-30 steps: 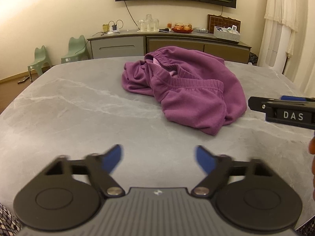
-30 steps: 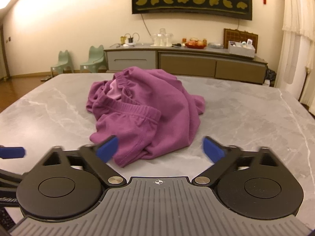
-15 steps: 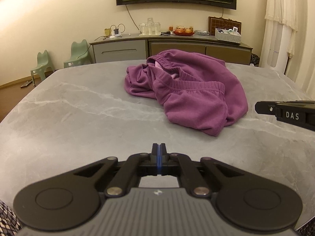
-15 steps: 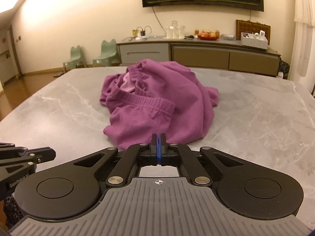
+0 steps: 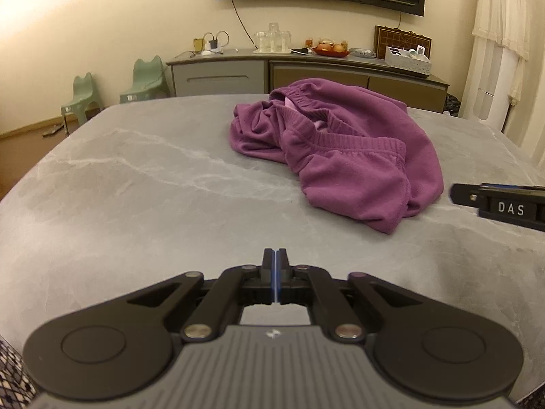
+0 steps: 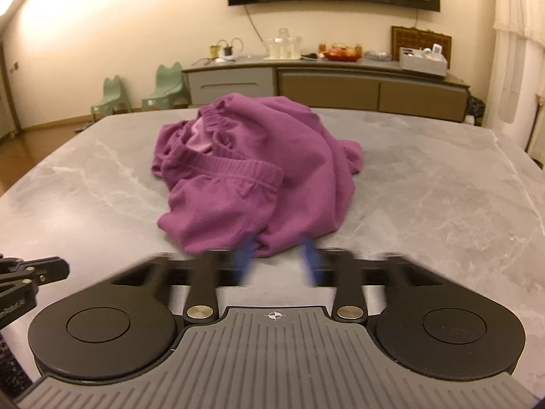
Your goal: Fold clothes
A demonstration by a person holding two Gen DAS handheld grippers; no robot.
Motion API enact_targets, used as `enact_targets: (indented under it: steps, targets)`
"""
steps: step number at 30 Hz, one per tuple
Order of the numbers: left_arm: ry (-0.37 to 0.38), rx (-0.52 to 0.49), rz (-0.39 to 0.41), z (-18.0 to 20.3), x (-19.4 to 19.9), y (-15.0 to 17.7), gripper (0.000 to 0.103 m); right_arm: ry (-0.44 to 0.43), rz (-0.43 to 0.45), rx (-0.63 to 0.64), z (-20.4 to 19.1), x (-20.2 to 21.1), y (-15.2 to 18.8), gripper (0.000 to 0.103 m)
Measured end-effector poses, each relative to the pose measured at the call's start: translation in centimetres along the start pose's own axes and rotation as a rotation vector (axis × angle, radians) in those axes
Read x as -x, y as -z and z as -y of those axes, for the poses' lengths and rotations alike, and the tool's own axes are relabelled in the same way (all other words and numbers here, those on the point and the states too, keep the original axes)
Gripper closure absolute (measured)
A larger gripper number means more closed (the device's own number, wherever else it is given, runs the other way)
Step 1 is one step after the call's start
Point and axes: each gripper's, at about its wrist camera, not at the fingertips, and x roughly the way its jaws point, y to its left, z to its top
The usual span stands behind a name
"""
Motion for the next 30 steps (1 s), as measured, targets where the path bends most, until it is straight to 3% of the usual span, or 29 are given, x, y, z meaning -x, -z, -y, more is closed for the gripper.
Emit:
enact_targets:
  steps: [1,3,8,12,16,20,23,26,28,30]
  targets:
    - [0.001,0.006,0.006,-0.1,0.2,0.0,0.065,0.006,0.001,0.001,0.0,0.0,0.0,0.039]
    - [0.000,0.011,0.023,-0.1,0.5,0.0,0.036,0.014,0.000,0.002,0.0,-0.1,-0.1,0.034]
    - [-0.010,-0.031,0.022,0.4,1.4,-1.2,0.021,0.027,-0.007,0.013,-0.1,-0.3,0.0,0.024]
    - [0.013,-0.062,0.051,0.3,2.6,-5.3,0.002,0.044,-0.009,0.017,-0.1,-0.5,-0.1,0.019]
    - [0.049,-0.131,0.053,0.7,0.9,-8.9,0.000,0.068,-0.028,-0.003,0.0,-1.8,-0.3,0.016]
    - [0.034,-0.235,0.063,1.0,-3.1,-9.7,0.000,0.085,-0.070,0.026,-0.4,-4.2,-0.4,0.015]
    - [0.076,-0.145,0.043,-1.4,-6.3,-8.5,0.000,0.102,-0.074,0.043,-0.5,-6.2,-1.0,0.014]
    - [0.138,0.064,-0.081,-4.9,-9.1,-8.5,0.003,0.093,-0.072,0.064,-0.5,-8.3,-1.8,0.013]
    - [0.176,0.140,-0.103,-6.3,-9.8,-9.2,0.003,0.070,-0.076,0.102,-0.8,-9.9,-2.5,0.013]
    - [0.207,0.196,-0.110,-7.4,-10.2,-10.0,0.002,0.030,-0.087,0.141,-1.2,-11.4,-3.0,0.026]
